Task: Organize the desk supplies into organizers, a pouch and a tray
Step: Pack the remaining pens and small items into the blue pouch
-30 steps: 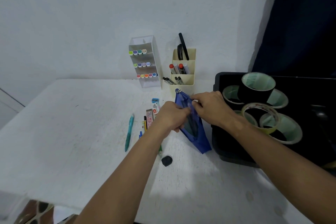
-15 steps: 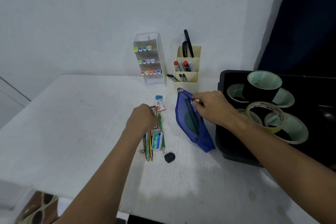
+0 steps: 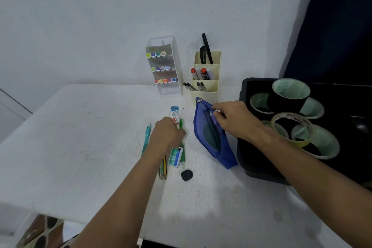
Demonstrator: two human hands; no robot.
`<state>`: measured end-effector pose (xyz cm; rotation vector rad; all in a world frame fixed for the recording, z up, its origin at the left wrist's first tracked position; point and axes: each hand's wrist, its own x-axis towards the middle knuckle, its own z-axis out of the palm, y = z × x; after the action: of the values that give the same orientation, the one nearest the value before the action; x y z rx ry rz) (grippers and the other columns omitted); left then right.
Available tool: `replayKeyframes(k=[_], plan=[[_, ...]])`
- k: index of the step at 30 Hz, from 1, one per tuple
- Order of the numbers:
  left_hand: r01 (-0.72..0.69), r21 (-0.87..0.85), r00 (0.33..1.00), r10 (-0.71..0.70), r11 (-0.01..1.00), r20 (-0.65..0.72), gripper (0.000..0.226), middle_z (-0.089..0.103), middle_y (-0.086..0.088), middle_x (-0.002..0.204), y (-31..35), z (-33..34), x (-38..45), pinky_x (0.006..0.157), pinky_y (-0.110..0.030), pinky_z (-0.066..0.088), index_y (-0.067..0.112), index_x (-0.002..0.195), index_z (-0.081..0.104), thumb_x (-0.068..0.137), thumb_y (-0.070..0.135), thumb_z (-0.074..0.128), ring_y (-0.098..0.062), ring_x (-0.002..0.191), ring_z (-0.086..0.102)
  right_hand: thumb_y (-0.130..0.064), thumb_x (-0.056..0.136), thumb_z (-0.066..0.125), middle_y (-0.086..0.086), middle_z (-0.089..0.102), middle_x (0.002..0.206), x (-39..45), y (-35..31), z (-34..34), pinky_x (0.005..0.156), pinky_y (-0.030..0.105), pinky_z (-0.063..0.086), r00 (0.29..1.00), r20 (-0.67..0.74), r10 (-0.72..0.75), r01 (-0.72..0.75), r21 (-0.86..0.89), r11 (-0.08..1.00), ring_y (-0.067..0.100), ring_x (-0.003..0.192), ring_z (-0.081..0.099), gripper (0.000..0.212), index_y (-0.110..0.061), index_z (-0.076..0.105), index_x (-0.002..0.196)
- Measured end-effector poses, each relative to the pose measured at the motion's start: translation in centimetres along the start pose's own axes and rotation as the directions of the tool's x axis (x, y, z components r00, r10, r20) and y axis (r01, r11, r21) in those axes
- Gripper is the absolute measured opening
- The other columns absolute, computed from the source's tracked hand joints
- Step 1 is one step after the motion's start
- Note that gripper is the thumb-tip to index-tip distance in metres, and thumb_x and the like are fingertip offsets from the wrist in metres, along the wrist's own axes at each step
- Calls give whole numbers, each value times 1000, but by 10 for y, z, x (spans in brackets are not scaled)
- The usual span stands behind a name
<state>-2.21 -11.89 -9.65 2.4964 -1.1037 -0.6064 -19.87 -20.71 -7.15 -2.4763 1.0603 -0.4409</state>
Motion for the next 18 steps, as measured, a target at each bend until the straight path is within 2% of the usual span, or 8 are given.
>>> replayKeyframes(k=[2, 5, 8, 11, 18], plan=[[-39, -110, 999, 36, 993, -25, 19, 66, -7, 65, 7, -11, -3, 51, -22, 47, 6, 77, 65, 85, 23, 62, -15, 54, 61, -19, 98, 44, 11, 69, 107, 0, 0, 0, 99, 42, 42, 1000, -2, 1, -1, -6, 1000, 29, 97, 61, 31, -11, 65, 119], [-161, -271, 975, 111, 949, -191, 21, 70, -6, 71, 23, -30, -11, 57, -23, 51, 8, 82, 68, 88, 28, 62, -17, 59, 67, -18, 98, 44, 11, 69, 106, 1, 0, 0, 98, 42, 42, 1000, -3, 7, -7, -3, 1000, 30, 98, 60, 30, -10, 66, 117], [-239, -458, 954, 118, 857, -277, 17, 70, -3, 75, 38, -40, -17, 51, -25, 51, 12, 89, 68, 88, 28, 63, -15, 56, 67, -17, 98, 43, 13, 70, 104, 1, 1, 0, 97, 43, 43, 1000, -6, 2, -2, -11, 1000, 32, 98, 61, 30, -9, 67, 114], [-209, -588, 974, 111, 781, -200, 18, 70, -7, 72, 47, -34, -19, 49, -26, 49, 8, 84, 69, 88, 24, 65, -16, 54, 64, -16, 98, 43, 14, 69, 108, 0, 0, -1, 99, 43, 42, 1000, -5, 1, -1, -22, 1000, 33, 102, 60, 31, -9, 66, 116], [-74, -503, 993, 111, 861, 44, 20, 72, -17, 77, 52, 6, -21, 39, -21, 43, 4, 78, 68, 88, 20, 63, -17, 49, 61, -15, 96, 44, 16, 70, 104, 0, 1, 0, 95, 40, 43, 999, -42, -24, 23, -31, 999, 34, 98, 61, 29, -7, 68, 111]])
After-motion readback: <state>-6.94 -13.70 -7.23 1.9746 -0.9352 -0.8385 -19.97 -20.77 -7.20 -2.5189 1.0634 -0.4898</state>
